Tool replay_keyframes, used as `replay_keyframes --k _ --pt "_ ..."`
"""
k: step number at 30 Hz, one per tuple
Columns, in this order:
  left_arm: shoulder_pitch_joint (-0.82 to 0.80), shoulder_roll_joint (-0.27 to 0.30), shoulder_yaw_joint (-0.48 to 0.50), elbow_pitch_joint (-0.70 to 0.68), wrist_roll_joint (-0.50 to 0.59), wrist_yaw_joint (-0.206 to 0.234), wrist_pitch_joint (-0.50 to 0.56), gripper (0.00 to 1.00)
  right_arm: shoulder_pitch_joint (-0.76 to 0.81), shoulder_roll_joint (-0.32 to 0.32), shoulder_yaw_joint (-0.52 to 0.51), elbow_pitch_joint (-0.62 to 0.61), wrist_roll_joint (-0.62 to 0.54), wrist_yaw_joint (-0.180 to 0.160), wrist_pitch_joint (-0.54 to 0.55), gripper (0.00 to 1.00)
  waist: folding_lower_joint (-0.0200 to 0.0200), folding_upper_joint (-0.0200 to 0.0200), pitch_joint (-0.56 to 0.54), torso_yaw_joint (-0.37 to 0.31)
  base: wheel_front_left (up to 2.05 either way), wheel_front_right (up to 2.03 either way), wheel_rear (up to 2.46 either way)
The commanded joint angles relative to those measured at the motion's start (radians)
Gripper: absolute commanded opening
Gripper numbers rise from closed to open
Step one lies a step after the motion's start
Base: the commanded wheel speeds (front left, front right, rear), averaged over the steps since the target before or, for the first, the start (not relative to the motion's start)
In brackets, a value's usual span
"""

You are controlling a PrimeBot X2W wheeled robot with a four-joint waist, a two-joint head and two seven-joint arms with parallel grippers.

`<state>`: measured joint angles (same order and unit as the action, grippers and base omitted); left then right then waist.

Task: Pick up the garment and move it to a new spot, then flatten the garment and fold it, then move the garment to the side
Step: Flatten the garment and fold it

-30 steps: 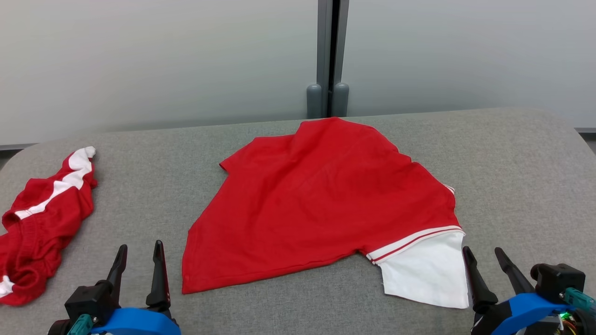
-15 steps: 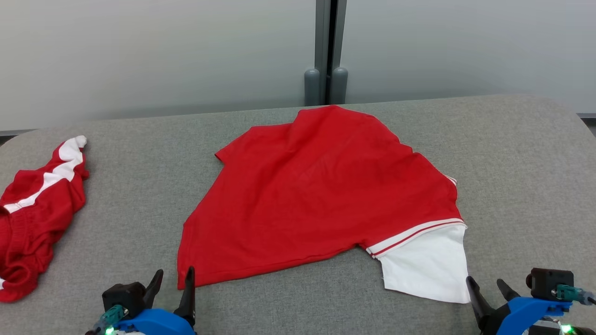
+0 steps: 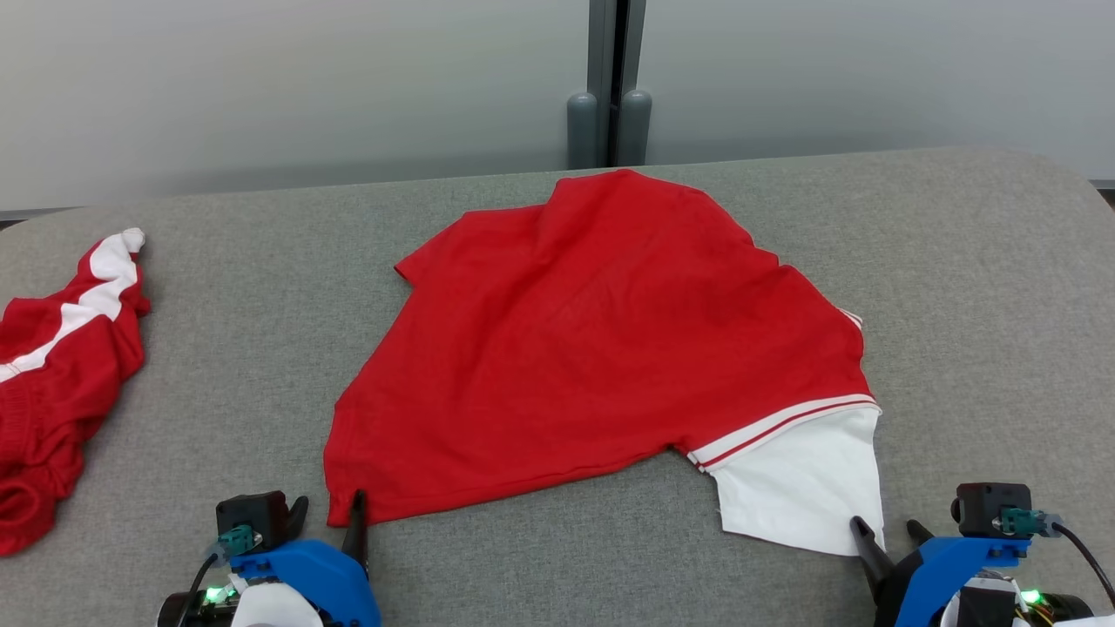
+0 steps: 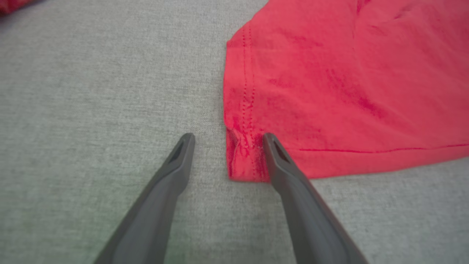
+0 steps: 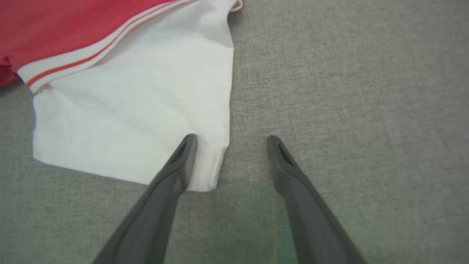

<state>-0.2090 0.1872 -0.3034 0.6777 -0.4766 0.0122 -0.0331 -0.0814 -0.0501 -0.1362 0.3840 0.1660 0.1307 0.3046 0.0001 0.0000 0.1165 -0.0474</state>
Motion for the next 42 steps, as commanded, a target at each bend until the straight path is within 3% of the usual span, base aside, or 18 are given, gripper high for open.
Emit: replay_keyframes --k 1,6,7,8,9,10,17,26,30,34,42 --pt "-0.004 -0.003 -0.005 0.018 -0.002 -0.004 0.011 1.0 -0.004 0.0 0.007 0.017 0.002 0.0 0.005 1.0 -0.0001 0.0 0.002 0.001 0.0 0.0 0.0" --pt "-0.011 -0.02 -0.022 0.075 -0.015 -0.026 0.029 1.0 -0.005 0.008 0.082 0.054 0.032 0.002 0.012 1.0 -0.0001 0.0 0.005 -0.002 0.0 0.0 0.0" --pt "-0.009 -0.025 -0.027 0.084 -0.018 -0.029 0.035 0.85 -0.005 0.009 0.095 0.058 0.033 0.003 0.014 0.89 -0.0001 0.0 0.005 -0.003 0.0 0.0 0.0" --pt "-0.008 -0.029 -0.031 0.091 -0.02 -0.036 0.041 0.53 -0.004 0.009 0.106 0.06 0.035 0.003 0.016 0.4 -0.0001 0.0 0.004 -0.003 0.0 0.0 0.0" --pt "-0.007 -0.03 -0.034 0.095 -0.019 -0.04 0.04 0.26 -0.002 0.01 0.113 0.059 0.039 0.003 0.015 0.04 -0.0001 0.0 0.002 -0.004 0.0 0.0 0.0" --pt "-0.006 -0.031 -0.034 0.1 -0.023 -0.048 0.037 0.0 0.001 0.01 0.115 0.055 0.04 0.003 0.015 0.0 -0.0001 0.0 0.001 -0.004 0.0 0.0 0.0" --pt "-0.014 -0.029 -0.011 0.065 -0.053 -0.075 -0.032 0.0 0.003 -0.001 0.067 -0.046 0.06 0.0 -0.033 0.0 -0.0001 0.0 -0.013 -0.001 0.0 0.0 0.0" --pt "0.013 -0.033 0.085 -0.142 -0.16 -0.098 -0.147 0.0 0.015 -0.001 0.007 -0.298 0.135 0.0 -0.066 0.0 -0.0001 0.0 -0.029 -0.011 0.0 0.0 0.0" --pt "0.038 -0.059 0.155 -0.306 -0.293 -0.108 -0.099 0.0 0.017 -0.001 -0.028 -0.429 0.15 0.0 -0.059 0.0 -0.0001 0.0 -0.031 -0.014 0.0 0.0 0.0" --pt "0.047 -0.056 0.198 -0.515 -0.397 -0.09 -0.008 0.0 -0.009 -0.001 -0.061 -0.57 0.149 0.0 -0.043 0.0 -0.0001 0.0 -0.023 -0.016 0.0 0.0 0.0" --pt "0.012 -0.006 0.23 -0.914 -0.535 -0.01 0.213 0.0 -0.118 -0.003 -0.084 -0.868 0.029 0.0 0.011 0.0 -0.0001 0.0 0.005 -0.021 0.0 0.0 0.0"
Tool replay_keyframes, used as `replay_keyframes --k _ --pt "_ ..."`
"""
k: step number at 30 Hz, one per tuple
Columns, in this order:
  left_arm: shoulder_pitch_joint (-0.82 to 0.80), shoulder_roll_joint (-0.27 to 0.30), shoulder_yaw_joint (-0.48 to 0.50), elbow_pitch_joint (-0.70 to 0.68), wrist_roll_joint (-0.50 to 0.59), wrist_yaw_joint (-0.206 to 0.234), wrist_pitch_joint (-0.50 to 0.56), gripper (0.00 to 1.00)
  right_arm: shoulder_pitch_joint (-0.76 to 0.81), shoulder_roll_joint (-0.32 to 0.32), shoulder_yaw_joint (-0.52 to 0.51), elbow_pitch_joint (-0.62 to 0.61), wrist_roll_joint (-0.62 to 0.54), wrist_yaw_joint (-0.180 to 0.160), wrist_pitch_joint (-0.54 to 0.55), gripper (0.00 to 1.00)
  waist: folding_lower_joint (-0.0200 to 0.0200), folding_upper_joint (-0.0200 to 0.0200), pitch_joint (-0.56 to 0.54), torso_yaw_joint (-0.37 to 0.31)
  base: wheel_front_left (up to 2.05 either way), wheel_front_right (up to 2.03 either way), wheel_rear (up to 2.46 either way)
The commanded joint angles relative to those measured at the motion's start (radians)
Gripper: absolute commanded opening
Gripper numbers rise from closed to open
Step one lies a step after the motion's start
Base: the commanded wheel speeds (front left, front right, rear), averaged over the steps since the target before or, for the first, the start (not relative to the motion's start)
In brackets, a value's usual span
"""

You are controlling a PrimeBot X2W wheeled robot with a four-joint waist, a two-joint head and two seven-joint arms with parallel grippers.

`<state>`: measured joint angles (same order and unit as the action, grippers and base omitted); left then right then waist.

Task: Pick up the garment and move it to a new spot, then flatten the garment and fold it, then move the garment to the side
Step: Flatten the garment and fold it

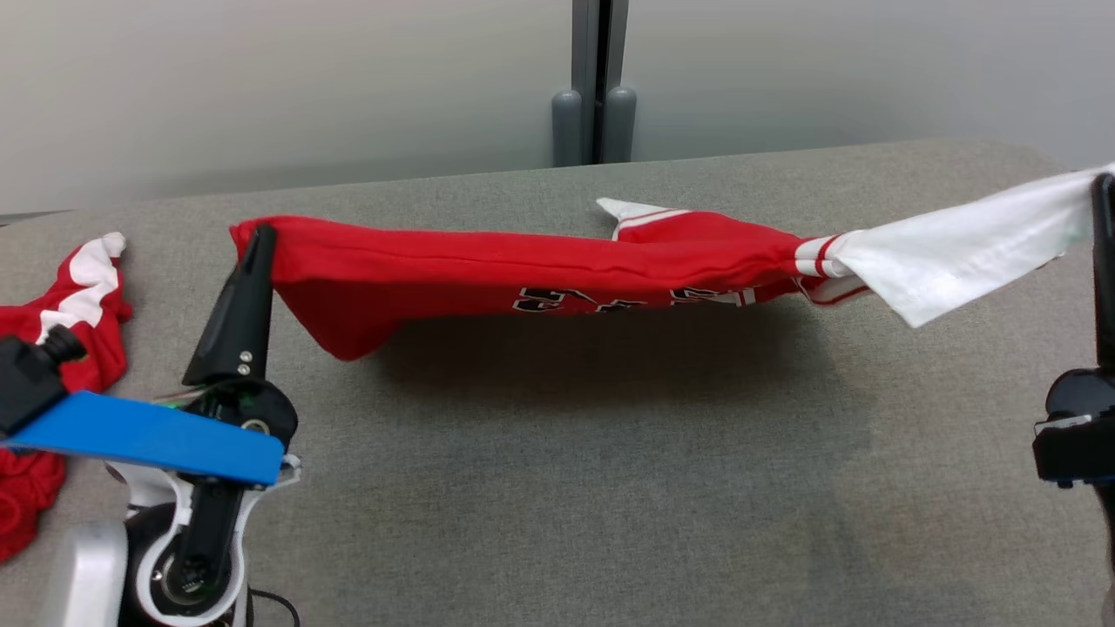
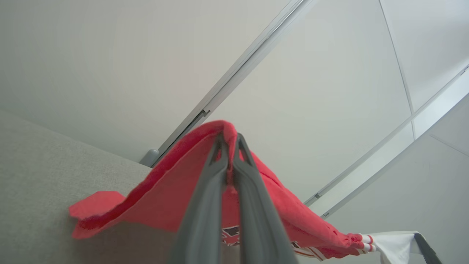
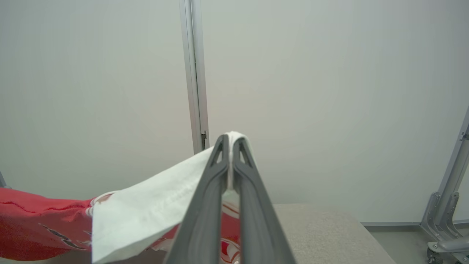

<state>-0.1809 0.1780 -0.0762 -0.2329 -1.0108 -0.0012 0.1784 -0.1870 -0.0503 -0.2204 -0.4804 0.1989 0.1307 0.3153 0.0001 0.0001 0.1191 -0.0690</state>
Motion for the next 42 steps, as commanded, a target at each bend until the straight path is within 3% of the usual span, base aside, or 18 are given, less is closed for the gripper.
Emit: replay_keyframes --k 1,4,7,11,12,16,22,30,35,42 --pt "-0.024 0.009 0.006 -0.037 -0.014 0.017 0.025 0.0 -0.028 -0.011 0.002 -0.026 -0.015 0.0 0.015 0.0 -0.0001 -0.0001 0.009 -0.001 0.0 0.0 0.0" --pt "-0.057 0.038 0.022 -0.099 -0.031 0.055 0.08 0.0 -0.084 -0.037 0.013 -0.049 -0.029 0.0 0.057 0.0 -0.0001 -0.0001 0.04 -0.007 0.0 0.0 0.0" --pt "-0.104 0.044 0.023 -0.088 -0.052 0.085 0.12 0.0 -0.156 -0.072 0.036 0.012 -0.021 0.0 0.09 0.0 -0.0001 -0.0001 0.083 -0.013 0.0 0.0 0.0" --pt "-0.217 0.051 0.022 0.026 -0.037 0.112 0.135 0.0 -0.298 -0.119 0.103 0.213 0.006 0.0 0.124 0.0 -0.0001 -0.0001 0.171 -0.018 0.0 0.0 0.0" --pt "-0.217 0.051 0.022 0.026 -0.037 0.112 0.135 0.0 -0.298 -0.119 0.103 0.213 0.006 0.0 0.124 0.0 -0.0001 -0.0001 0.171 -0.018 0.0 0.0 0.0" --pt "-0.411 0.042 0.012 0.227 -0.002 0.123 0.117 0.0 -0.515 -0.157 0.191 0.46 0.042 0.0 0.098 0.0 -0.0001 -0.0001 0.27 -0.016 0.0 0.0 0.0" --pt "-0.745 0.052 -0.015 0.51 0.102 0.078 0.007 0.0 -0.881 -0.185 0.272 0.773 -0.022 0.0 -0.142 0.0 -0.0001 -0.0001 0.335 -0.012 0.0 0.0 0.0" --pt "-1.04 0.072 -0.02 0.661 0.193 -0.015 -0.18 0.0 -1.207 -0.212 0.277 0.948 -0.09 0.0 -0.518 0.0 -0.0001 -0.0001 0.331 -0.011 0.0 0.0 0.0" --pt "-1.036 0.083 -0.026 0.696 0.206 -0.075 -0.261 0.0 -1.207 -0.248 0.27 0.96 -0.09 0.0 -0.573 0.0 -0.0001 -0.0001 0.348 -0.018 0.0 0.0 0.0" --pt "-0.834 0.068 -0.049 0.791 0.196 -0.11 -0.356 0.0 -0.975 -0.248 0.372 1.042 0.003 0.0 -0.574 0.0 -0.0001 -0.0001 0.369 -0.031 0.0 0.0 0.0"
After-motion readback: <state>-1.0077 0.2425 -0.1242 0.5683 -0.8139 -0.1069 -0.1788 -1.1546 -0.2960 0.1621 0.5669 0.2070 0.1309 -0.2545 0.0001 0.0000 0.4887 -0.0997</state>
